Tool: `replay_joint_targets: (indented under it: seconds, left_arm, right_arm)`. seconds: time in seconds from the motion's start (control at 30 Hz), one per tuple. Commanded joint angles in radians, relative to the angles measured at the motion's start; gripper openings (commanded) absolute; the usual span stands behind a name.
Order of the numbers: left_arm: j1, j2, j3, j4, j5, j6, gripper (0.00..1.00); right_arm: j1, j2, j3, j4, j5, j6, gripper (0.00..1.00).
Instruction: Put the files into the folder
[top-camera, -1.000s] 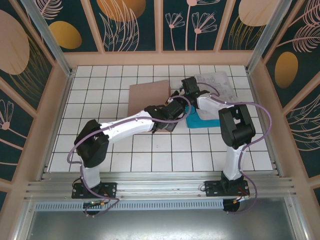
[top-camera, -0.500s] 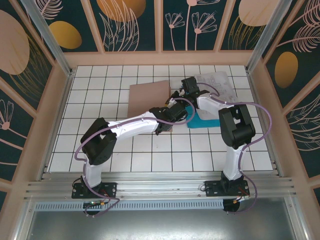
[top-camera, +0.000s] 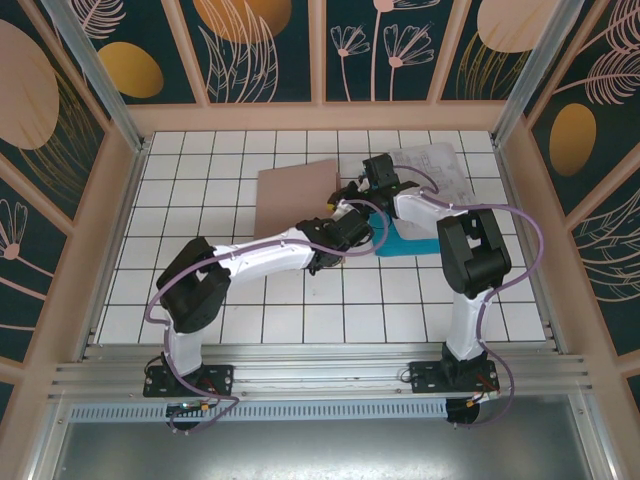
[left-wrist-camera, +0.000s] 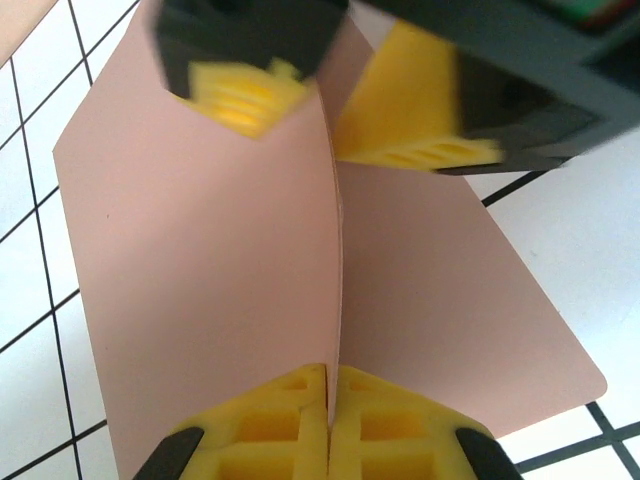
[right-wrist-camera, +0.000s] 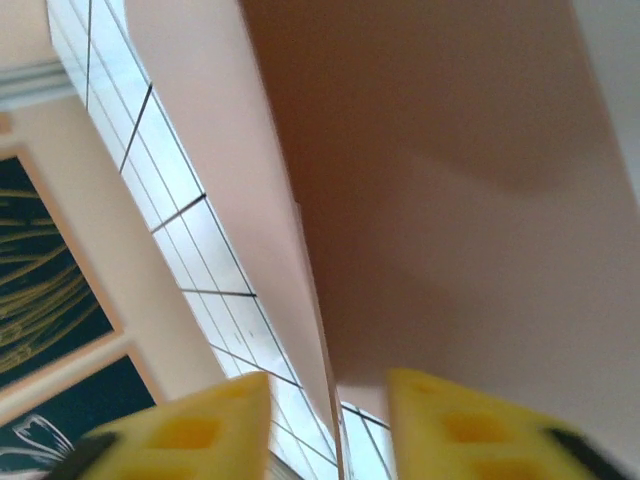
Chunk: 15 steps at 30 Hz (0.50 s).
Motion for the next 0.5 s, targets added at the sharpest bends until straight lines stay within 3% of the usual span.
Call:
replay_joint_targets:
  seconds: [0.0,0.1,0.2,0.27,0.37,0.47]
  left_arm:
    - [0.003,-0.062,-0.037,0.012,-0.011,-0.014,0.00]
    - [0.004,-0.093,-0.055,0.018,-0.008,-0.019,0.00]
    - [0.005,-0.122,-0.070,0.025,-0.006,-0.027,0.00]
    - [0.005,-0.137,-0.076,0.028,-0.006,-0.031,0.00]
    - [0.005,-0.159,-0.083,0.034,-0.006,-0.033,0.00]
    - [0.005,-0.186,-0.095,0.054,-0.003,-0.033,0.00]
  right_arm:
    - [-0.016,-0.090,-0.015,0.066,0.010,-0.024,0.50]
    - [-0.028,-0.155,-0.044,0.048,0.093,-0.068,0.58]
    - [-0.045,-0.225,-0.137,0.044,0.190,-0.079,0.59]
    - [-0.050,-0.254,-0.201,0.057,0.217,-0.076,0.53]
    - [-0.025,-0.224,-0.226,0.040,0.210,-0.086,0.34]
    - [0.026,-0.158,-0.208,0.039,0.201,-0.097,0.21]
